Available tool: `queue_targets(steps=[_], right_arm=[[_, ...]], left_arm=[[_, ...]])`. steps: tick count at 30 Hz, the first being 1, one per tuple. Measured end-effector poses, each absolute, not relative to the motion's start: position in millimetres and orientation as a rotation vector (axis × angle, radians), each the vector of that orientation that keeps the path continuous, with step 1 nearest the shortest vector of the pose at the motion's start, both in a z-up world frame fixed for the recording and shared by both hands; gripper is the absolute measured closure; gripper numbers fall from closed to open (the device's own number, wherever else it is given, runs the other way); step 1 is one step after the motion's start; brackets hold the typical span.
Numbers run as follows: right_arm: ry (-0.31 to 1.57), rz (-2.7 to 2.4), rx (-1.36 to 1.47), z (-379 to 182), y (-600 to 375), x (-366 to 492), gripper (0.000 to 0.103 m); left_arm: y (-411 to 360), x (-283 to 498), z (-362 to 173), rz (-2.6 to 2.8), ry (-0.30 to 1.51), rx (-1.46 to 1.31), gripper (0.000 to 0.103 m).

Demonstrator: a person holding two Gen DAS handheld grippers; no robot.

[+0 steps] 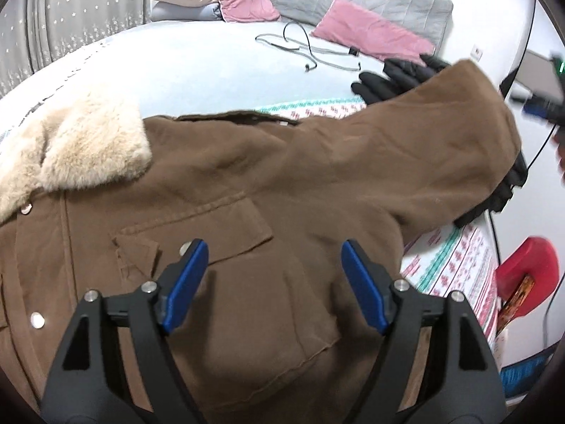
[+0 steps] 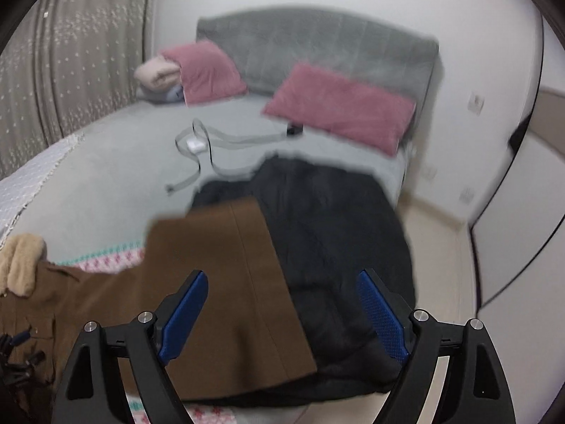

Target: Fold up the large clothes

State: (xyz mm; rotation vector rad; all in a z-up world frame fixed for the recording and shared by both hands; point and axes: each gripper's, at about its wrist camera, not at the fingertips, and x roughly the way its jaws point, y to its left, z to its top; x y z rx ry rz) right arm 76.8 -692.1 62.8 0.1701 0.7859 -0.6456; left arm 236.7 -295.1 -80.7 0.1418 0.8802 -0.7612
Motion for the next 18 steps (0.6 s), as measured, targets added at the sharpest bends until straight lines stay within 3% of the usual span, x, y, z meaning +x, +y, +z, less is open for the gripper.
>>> queue_targets(steps=[3, 5, 7, 11, 15, 18], right_arm=[[0.834, -0.613, 0.182, 34.5, -691.9, 80.6, 0.02], [0.826, -0.531, 0.233, 27.3, -683.3, 80.8, 0.074], [0.782, -0.446, 0.318, 32.0, -676.2, 78.7, 0.092], [0.659, -0.279, 0.368, 75.6, -648.3, 69.6, 0.094], [0.566, -0.177, 0.395, 127.7, -621.2, 71.9, 0.095], [0.528, -0.104, 0.391, 160.6, -589.2, 78.9, 0.095]], left_arm=[[-296.2, 239.4, -82.9, -0.785, 0.87, 0.066, 0.035], [-303.7, 243.3, -89.3, -0.811, 0.896, 0.013, 0.051], [-318.2, 249.0, -99.8, -0.85, 0.933, -0.047, 0.058], [-349.9, 249.0, -134.8, -0.918, 1.077, -0.135, 0.061], [-363.4, 246.4, -131.5, -0.886, 1.063, -0.066, 0.061], [-352.0, 245.5, -116.8, -0.905, 1.115, -0.053, 0.054]])
